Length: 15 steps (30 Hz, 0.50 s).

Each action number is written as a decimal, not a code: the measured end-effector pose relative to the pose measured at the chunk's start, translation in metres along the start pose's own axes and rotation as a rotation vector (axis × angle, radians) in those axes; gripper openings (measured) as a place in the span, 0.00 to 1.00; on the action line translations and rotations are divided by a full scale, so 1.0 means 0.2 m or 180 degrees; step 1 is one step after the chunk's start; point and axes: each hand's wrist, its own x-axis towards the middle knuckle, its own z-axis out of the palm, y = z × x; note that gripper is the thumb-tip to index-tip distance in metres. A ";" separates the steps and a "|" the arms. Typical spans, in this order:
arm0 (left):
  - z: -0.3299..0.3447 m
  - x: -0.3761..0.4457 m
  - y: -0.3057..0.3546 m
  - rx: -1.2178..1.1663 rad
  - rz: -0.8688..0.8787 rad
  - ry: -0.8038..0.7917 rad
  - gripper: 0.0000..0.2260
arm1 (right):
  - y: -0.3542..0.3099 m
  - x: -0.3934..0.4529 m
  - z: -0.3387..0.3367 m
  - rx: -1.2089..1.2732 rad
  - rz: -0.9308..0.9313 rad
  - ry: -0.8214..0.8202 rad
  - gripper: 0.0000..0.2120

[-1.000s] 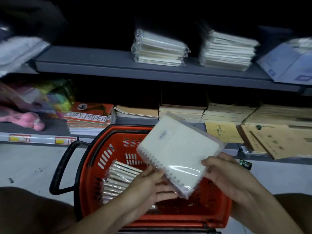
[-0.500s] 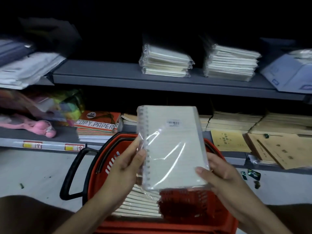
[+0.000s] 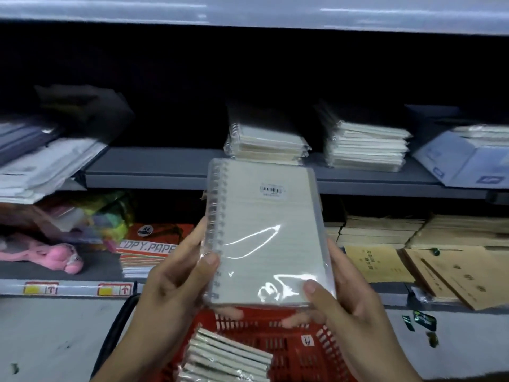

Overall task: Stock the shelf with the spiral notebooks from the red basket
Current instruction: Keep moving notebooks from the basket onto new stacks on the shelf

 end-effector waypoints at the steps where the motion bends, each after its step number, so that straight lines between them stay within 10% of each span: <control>1: -0.01 0.01 -0.01 -0.0098 -0.0015 -0.0010 0.24 | -0.02 0.01 0.01 -0.0031 -0.0063 -0.0038 0.33; 15: 0.00 0.51 0.16 0.0170 0.0332 0.0018 0.26 | -0.14 0.55 -0.01 0.0154 -0.0691 0.0029 0.27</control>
